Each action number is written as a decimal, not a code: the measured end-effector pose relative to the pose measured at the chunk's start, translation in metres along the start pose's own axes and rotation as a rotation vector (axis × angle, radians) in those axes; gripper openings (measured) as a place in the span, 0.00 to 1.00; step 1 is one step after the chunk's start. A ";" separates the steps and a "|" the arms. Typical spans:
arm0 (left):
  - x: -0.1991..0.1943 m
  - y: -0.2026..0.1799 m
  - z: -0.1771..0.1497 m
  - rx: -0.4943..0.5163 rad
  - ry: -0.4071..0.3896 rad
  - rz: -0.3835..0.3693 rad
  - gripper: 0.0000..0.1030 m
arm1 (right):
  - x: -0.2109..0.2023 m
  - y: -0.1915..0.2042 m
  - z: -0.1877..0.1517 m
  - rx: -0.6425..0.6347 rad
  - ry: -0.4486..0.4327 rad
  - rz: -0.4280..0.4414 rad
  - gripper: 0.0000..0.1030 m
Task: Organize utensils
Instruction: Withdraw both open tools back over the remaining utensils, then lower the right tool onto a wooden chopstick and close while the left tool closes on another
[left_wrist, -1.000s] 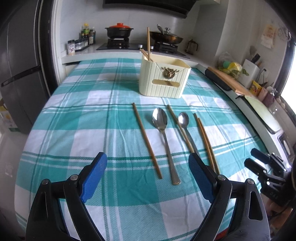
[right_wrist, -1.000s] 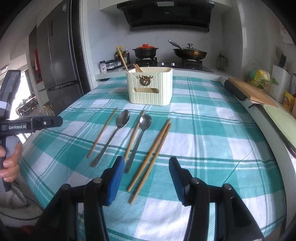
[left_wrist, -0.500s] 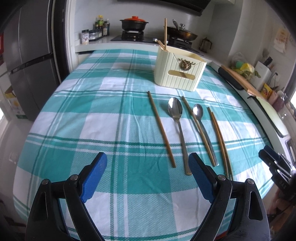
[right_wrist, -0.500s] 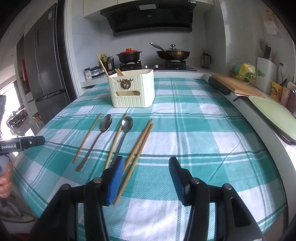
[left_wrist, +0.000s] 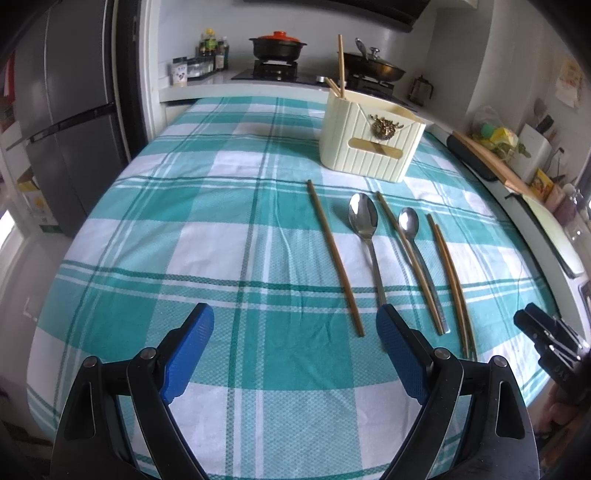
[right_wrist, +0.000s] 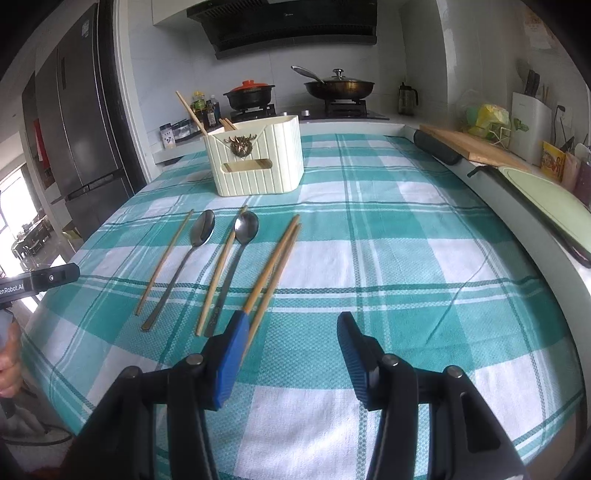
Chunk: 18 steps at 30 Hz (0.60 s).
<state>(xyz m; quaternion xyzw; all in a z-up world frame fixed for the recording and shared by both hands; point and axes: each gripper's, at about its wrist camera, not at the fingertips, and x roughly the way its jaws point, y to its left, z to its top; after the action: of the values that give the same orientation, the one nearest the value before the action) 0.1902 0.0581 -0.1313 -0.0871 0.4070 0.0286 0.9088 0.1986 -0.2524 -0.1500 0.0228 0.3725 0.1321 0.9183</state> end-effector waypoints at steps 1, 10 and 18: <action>0.001 0.001 0.000 -0.002 0.002 0.000 0.88 | 0.003 -0.002 0.000 0.015 0.014 0.003 0.49; 0.008 0.000 -0.006 0.006 0.016 0.008 0.88 | 0.039 0.005 0.008 -0.004 0.101 0.027 0.49; 0.006 0.002 -0.008 0.009 0.009 0.014 0.88 | 0.078 0.018 0.023 -0.057 0.160 -0.012 0.49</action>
<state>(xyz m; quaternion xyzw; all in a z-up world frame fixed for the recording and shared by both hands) 0.1882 0.0585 -0.1412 -0.0806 0.4119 0.0326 0.9071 0.2635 -0.2135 -0.1837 -0.0163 0.4407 0.1386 0.8867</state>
